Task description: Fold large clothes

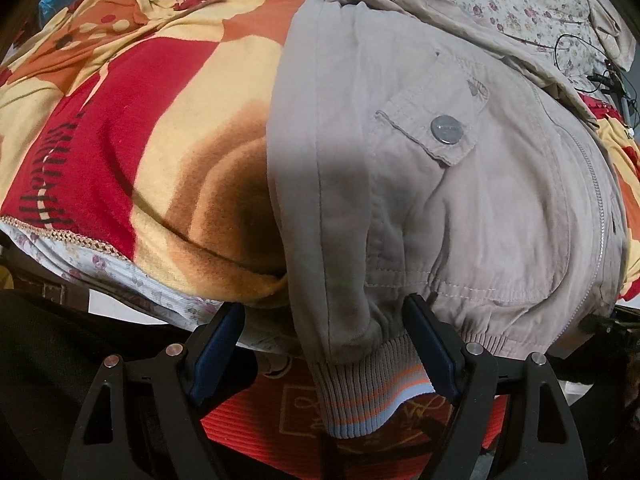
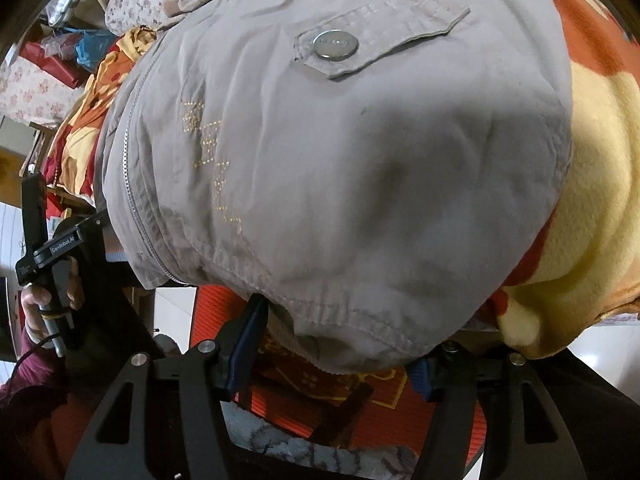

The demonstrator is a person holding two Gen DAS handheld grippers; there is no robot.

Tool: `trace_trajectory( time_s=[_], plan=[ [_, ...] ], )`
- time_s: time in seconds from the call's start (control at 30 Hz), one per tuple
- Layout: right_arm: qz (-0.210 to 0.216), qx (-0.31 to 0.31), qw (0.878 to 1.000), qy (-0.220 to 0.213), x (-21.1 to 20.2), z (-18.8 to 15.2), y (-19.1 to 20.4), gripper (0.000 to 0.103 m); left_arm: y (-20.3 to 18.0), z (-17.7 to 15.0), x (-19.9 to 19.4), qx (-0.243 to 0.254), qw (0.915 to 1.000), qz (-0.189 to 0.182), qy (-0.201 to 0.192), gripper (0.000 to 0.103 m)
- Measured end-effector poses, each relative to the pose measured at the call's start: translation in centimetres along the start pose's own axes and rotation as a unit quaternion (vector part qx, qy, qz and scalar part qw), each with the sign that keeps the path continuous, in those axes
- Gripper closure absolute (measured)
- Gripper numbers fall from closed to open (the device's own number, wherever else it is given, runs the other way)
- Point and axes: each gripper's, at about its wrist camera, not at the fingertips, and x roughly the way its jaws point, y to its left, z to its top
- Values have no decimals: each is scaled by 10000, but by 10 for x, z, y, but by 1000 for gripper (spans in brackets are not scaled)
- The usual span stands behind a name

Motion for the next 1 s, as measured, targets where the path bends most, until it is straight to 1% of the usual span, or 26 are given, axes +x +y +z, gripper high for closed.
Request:
trace_trajectory(
  time_s=[0.03,0.1,0.17,0.2,0.23,0.27,0.3,0.33,0.4,0.53,0.63,0.67,0.7,0.77,0.87,0.93,1.0],
  plan=[
    [27,-3,10000,-29,-2,0,-1,50,0,0,1,4,10000,1,-1,21],
    [111,-4,9998,-143,-8,1,-1,74,-1,0,0,-1,10000,-2,0,21],
    [205,-1,9995,-234,-14,-1,1,86,-1,0,1,-7,10000,-38,10,24],
    [256,-14,9993,-259,-17,-1,1,88,-1,0,1,-1,9999,-119,30,35],
    [294,-44,9991,-288,-20,-2,3,89,-3,0,1,36,9996,-254,83,50],
    [334,-80,9989,-325,-24,-2,5,91,-5,0,2,83,9993,-332,133,57],
    [418,-122,9983,-378,-30,-3,8,92,-7,0,1,158,9991,-366,159,67],
    [485,-154,9978,-414,-34,-4,9,92,-10,-1,0,234,9991,-333,131,74],
    [627,-209,9965,-517,-46,-3,12,94,-13,-1,-6,313,9989,-337,81,85],
    [964,-270,9916,-815,-73,-3,18,95,-9,2,-25,198,9976,-670,10,89],
    [1305,-231,9853,-1082,-91,0,19,95,-7,8,-39,173,9967,-787,-109,90],
    [1348,-222,9840,-1142,-94,1,20,96,-7,9,-43,177,9964,-815,-149,90],
    [1365,-222,9830,-1205,-97,3,21,96,-8,12,-49,161,9958,-788,-445,90],
    [1372,-235,9819,-1281,-100,8,23,96,-9,15,-59,215,9948,-801,-592,90],
    [1432,-198,9794,-1408,-105,15,20,97,-12,21,-71,247,9935,-805,-769,90],
    [1462,-181,9779,-1485,-108,22,18,97,-15,20,-77,283,9932,-718,-867,90],
    [1500,-155,9772,-1493,-108,25,17,97,-12,18,-79,263,9933,-725,-863,90]
  ],
)
